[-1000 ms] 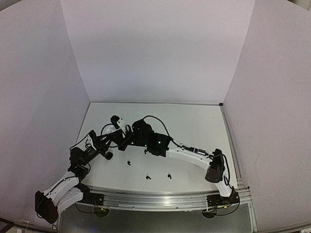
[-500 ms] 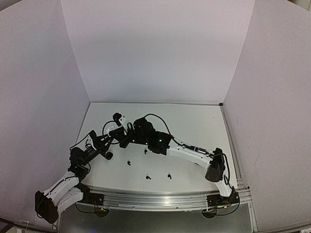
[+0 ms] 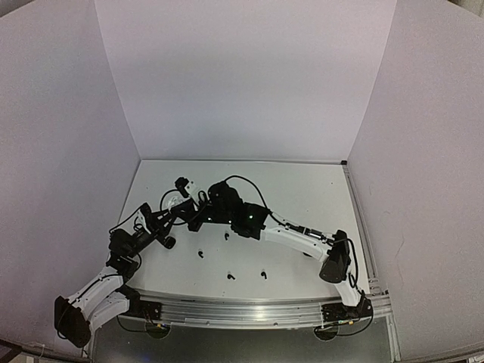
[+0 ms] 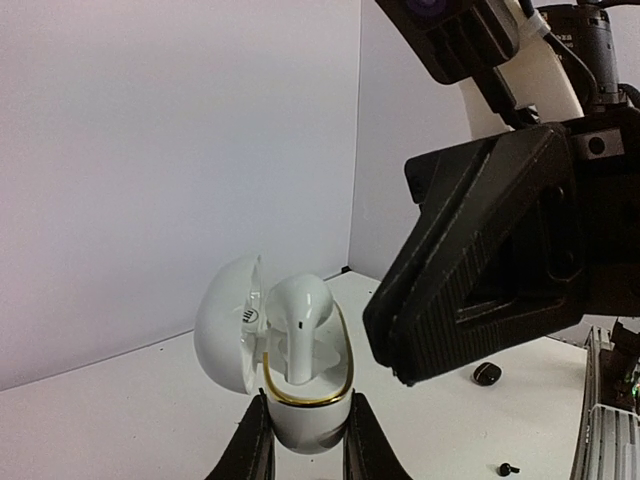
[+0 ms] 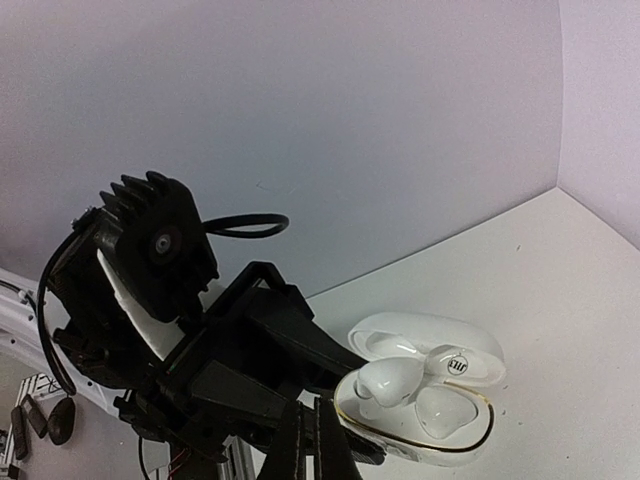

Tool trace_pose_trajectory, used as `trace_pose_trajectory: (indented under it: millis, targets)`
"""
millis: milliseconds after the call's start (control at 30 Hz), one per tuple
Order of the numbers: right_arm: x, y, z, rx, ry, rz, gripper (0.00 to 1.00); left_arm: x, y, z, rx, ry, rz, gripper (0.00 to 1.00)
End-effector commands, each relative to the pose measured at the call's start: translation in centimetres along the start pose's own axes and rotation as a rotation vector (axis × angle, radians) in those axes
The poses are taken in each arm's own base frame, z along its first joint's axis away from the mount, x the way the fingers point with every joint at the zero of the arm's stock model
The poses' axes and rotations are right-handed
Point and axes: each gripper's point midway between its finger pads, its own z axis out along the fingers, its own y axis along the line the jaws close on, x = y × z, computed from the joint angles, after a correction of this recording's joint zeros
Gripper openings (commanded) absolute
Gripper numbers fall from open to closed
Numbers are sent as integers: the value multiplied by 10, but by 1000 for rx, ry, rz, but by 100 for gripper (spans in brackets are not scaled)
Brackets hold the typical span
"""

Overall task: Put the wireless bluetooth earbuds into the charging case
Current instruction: Adjust the left earbud in the left side groove of the charging case.

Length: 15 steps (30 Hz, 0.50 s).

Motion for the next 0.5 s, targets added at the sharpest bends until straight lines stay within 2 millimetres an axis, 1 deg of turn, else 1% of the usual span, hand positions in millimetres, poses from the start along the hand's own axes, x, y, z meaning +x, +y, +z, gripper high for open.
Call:
trace_pose_trajectory:
  millis: [0, 67, 167, 267, 333, 467]
  targets:
    - [-38, 19, -22, -47, -56, -38, 0, -32, -5, 5, 24, -68, 46, 0]
    - [-46, 18, -26, -32, -76, -37, 2, -31, -5, 5, 25, -67, 46, 0]
    - [-66, 14, -33, 20, -129, -32, 14, -31, -5, 5, 27, -65, 48, 0]
    - [-80, 11, -36, 48, -168, -19, 20, -30, -6, 5, 33, -63, 51, 0]
    - [-83, 7, -35, 70, -182, -3, 22, -30, -6, 5, 33, -62, 52, 0]
    - [-79, -14, -34, 185, -190, 30, 24, -30, -5, 5, 30, -62, 53, 0]
